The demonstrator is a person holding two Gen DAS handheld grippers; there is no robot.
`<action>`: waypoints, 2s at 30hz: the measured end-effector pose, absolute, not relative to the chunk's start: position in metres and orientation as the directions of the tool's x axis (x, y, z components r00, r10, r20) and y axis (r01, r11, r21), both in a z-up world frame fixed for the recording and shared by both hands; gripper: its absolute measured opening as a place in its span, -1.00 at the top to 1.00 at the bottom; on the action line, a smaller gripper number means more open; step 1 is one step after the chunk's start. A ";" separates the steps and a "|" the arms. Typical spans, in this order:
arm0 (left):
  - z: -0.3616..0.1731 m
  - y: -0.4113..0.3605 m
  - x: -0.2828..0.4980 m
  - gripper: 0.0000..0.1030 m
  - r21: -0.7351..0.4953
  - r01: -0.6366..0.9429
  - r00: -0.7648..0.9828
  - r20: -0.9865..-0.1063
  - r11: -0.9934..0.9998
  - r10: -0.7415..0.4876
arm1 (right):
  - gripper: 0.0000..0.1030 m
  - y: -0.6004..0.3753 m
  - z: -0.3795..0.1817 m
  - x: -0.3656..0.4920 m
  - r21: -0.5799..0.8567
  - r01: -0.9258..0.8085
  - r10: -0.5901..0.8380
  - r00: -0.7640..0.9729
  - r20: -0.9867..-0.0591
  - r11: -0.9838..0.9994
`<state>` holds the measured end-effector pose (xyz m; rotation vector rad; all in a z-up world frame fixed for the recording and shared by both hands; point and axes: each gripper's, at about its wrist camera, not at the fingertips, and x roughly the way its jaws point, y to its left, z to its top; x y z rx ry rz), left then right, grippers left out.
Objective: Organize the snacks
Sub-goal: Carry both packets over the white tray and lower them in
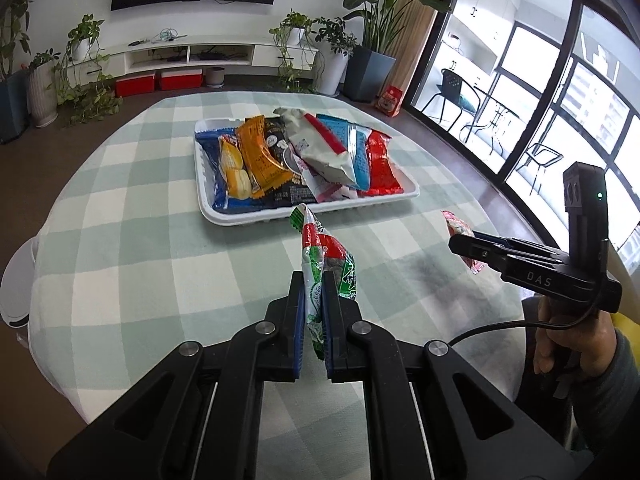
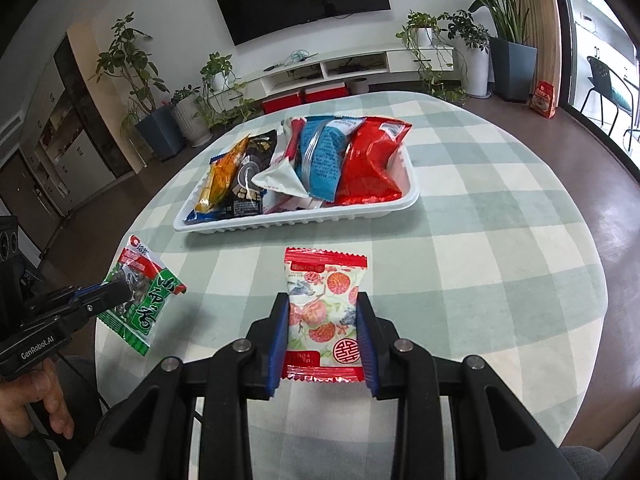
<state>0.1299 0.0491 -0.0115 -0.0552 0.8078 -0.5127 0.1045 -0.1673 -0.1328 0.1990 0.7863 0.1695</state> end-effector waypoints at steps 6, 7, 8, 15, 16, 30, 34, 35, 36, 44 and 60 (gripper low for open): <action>0.023 0.050 0.159 0.89 -0.244 0.419 0.619 -0.628 0.875 -0.472 | 0.34 -0.191 -0.108 0.116 0.234 -0.050 0.195 0.734 -0.650 0.971; 0.029 0.048 0.166 0.89 -0.243 0.421 0.626 -0.619 0.874 -0.474 | 0.34 -0.193 -0.102 0.119 0.229 -0.050 0.190 0.741 -0.644 0.972; 0.035 0.046 0.172 0.89 -0.244 0.425 0.631 -0.611 0.872 -0.478 | 0.34 -0.195 -0.097 0.122 0.225 -0.052 0.187 0.747 -0.638 0.973; 0.063 0.028 0.231 0.89 -0.258 0.435 0.643 -0.582 0.863 -0.498 | 0.34 -0.194 -0.057 0.155 0.186 -0.091 0.185 0.790 -0.584 0.978; 0.063 0.027 0.242 0.89 -0.268 0.432 0.642 -0.580 0.861 -0.502 | 0.34 -0.191 -0.053 0.161 0.182 -0.100 0.189 0.792 -0.581 0.978; -0.001 0.010 0.329 0.88 -0.298 0.389 0.593 -0.643 0.872 -0.484 | 0.34 -0.134 -0.078 0.285 0.053 -0.186 0.174 0.727 -0.664 0.981; -0.022 0.010 0.339 0.88 -0.301 0.375 0.584 -0.658 0.877 -0.476 | 0.34 -0.129 -0.100 0.304 0.023 -0.189 0.150 0.691 -0.707 0.982; -0.026 0.009 0.341 0.88 -0.301 0.374 0.584 -0.659 0.877 -0.475 | 0.34 -0.129 -0.106 0.307 0.023 -0.188 0.148 0.683 -0.716 0.982; -0.029 0.008 0.343 0.88 -0.303 0.375 0.580 -0.661 0.876 -0.477 | 0.33 -0.129 -0.110 0.309 0.026 -0.186 0.148 0.680 -0.718 0.982; -0.040 0.000 0.352 0.88 -0.287 0.377 0.578 -0.670 0.880 -0.466 | 0.33 -0.132 -0.123 0.317 0.071 -0.180 0.175 0.663 -0.728 0.981; -0.043 -0.007 0.355 0.85 -0.241 0.360 0.604 -0.676 0.901 -0.422 | 0.26 -0.133 -0.131 0.325 0.057 -0.173 0.160 0.665 -0.730 0.983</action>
